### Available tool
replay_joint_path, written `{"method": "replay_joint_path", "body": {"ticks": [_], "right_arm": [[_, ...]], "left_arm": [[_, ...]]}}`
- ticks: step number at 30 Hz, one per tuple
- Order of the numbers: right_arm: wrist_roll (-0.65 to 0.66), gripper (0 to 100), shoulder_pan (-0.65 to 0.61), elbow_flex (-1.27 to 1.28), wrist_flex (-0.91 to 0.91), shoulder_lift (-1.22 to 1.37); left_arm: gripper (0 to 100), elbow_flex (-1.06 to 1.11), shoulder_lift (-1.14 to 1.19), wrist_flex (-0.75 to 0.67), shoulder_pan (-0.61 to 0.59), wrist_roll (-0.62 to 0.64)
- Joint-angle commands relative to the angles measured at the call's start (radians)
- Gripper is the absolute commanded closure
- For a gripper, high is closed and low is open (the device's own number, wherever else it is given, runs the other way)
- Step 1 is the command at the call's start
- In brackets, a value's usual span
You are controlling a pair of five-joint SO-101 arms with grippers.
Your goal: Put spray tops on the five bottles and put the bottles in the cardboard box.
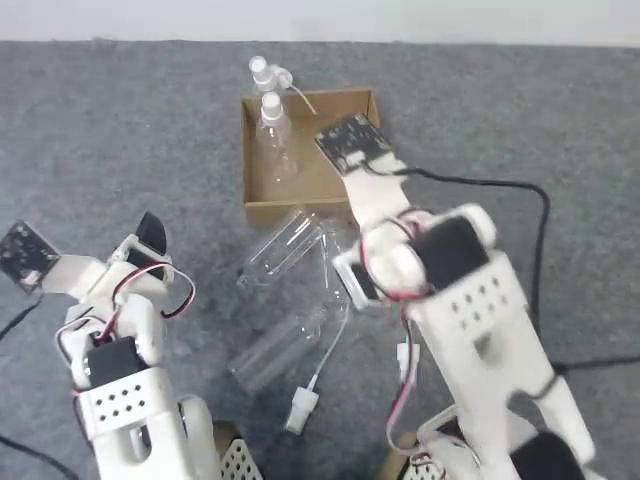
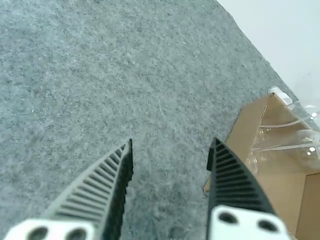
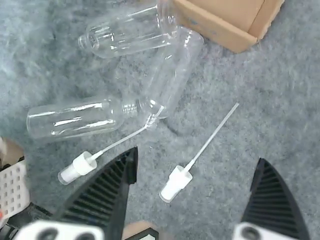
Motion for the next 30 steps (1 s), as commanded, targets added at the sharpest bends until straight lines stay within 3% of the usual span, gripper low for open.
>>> {"method": "replay_joint_path", "body": {"ticks": [1, 21, 30], "right_arm": [[-0.006, 70.2, -0.013, 0.034, 0.022, -0.157], [-0.006, 70.2, -0.008, 0.523, 0.028, -0.796], [-0.011, 70.2, -0.008, 0.548, 0.016, -0.932]], "left_arm": [[77, -0.010, -0.015, -0.031, 0.002, 0.005], [77, -0.010, -0.014, -0.034, 0.002, 0.006], [77, 0.007, -0.014, -0.060, 0.002, 0.005]]}}
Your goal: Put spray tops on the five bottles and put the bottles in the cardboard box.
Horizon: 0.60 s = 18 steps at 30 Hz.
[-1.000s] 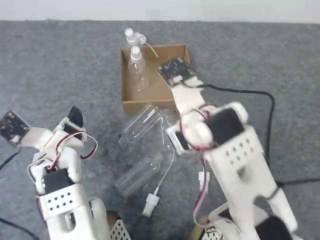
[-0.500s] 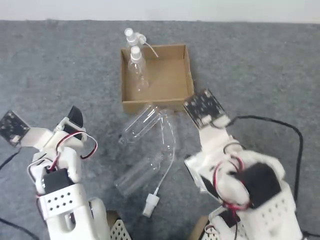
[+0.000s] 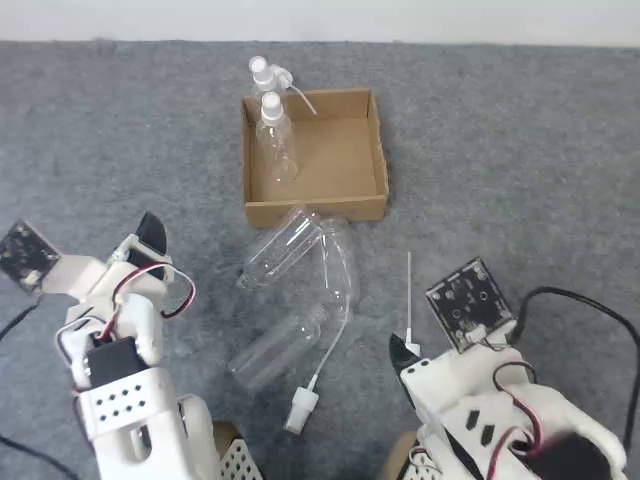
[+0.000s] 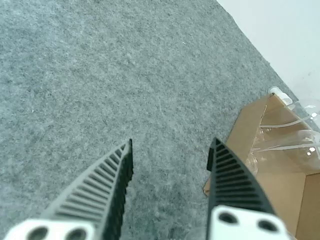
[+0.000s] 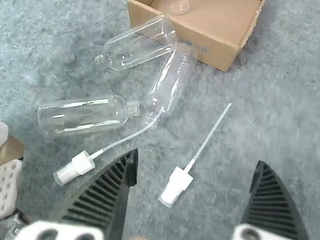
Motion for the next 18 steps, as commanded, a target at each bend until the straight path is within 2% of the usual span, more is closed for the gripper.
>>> {"method": "replay_joint_path", "body": {"ticks": [1, 6, 12, 18], "right_arm": [[-0.011, 70.2, -0.007, 0.000, 0.012, 0.002], [-0.011, 70.2, 0.010, 0.005, -0.033, 0.005], [-0.003, 70.2, 0.208, 0.035, -0.194, 0.007], [0.037, 70.2, 0.306, 0.201, -0.338, 0.005]], "left_arm": [[77, 0.002, -0.014, -0.069, 0.002, 0.005], [77, 0.028, -0.014, -0.121, 0.002, 0.006], [77, 0.036, -0.014, -0.123, 0.052, 0.003], [77, 0.041, -0.014, -0.124, 0.068, 0.003]]}}
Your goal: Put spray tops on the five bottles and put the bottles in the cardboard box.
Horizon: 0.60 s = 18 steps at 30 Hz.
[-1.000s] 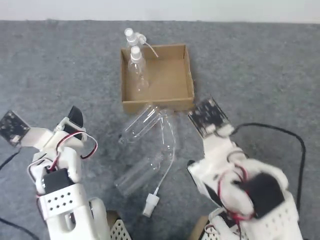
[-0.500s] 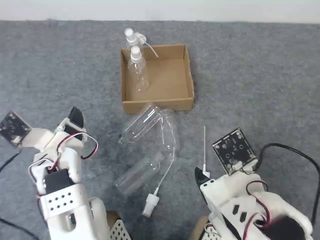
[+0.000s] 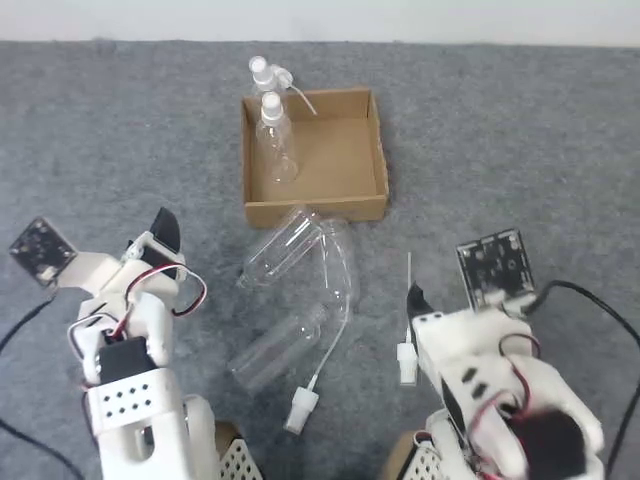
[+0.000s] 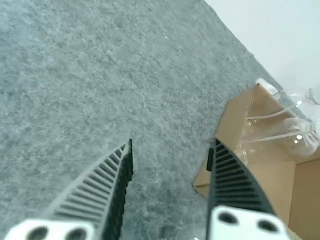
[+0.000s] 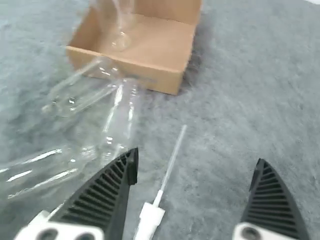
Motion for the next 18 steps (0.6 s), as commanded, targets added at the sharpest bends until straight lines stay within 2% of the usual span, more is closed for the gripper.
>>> {"method": "replay_joint_path", "body": {"ticks": [1, 11, 18], "right_arm": [[0.026, 70.2, 0.050, 0.055, -0.084, 0.005], [0.028, 70.2, 0.050, 0.166, -0.099, 0.005], [0.028, 70.2, 0.053, 0.189, -0.099, 0.005]], "left_arm": [[77, -0.004, -0.014, -0.034, 0.003, 0.005], [77, -0.001, -0.014, -0.034, 0.005, 0.003], [77, 0.021, -0.014, -0.035, 0.078, 0.002]]}}
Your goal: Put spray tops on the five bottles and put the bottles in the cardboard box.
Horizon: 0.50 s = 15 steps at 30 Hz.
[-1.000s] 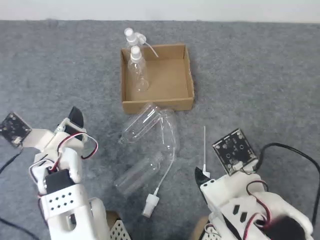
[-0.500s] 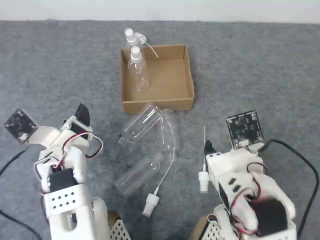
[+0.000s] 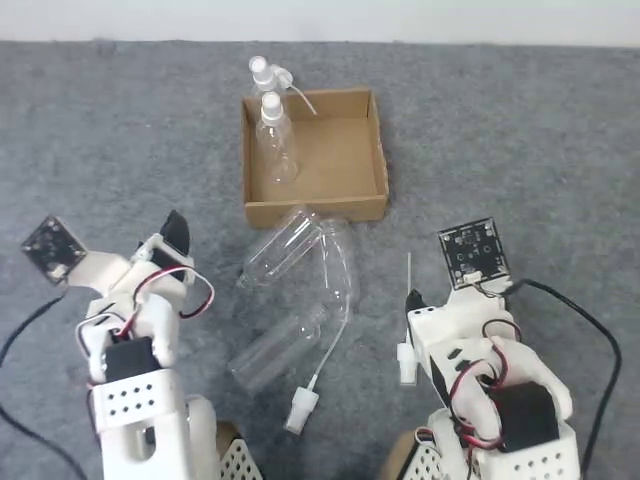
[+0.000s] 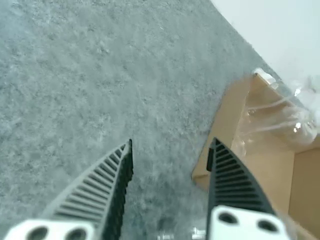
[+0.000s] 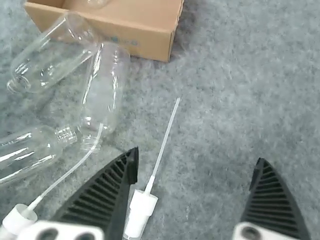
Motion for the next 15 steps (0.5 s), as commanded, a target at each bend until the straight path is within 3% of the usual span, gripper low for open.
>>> {"method": "replay_joint_path", "body": {"ticks": [1, 8, 13, 15], "right_arm": [[0.014, 70.2, 0.012, -0.008, -0.024, 0.002], [0.014, 70.2, 0.013, -0.008, -0.050, 0.002], [0.014, 70.2, 0.013, -0.008, -0.024, -0.001], [0.014, 70.2, 0.013, -0.008, -0.015, 0.002]], "left_arm": [[77, -0.008, -0.014, -0.035, 0.040, -0.002], [79, 0.062, -0.014, -0.109, 0.115, -0.023], [99, 0.104, -0.014, -0.189, 0.173, -0.121], [98, 0.134, -0.015, -0.235, 0.180, -0.152]]}}
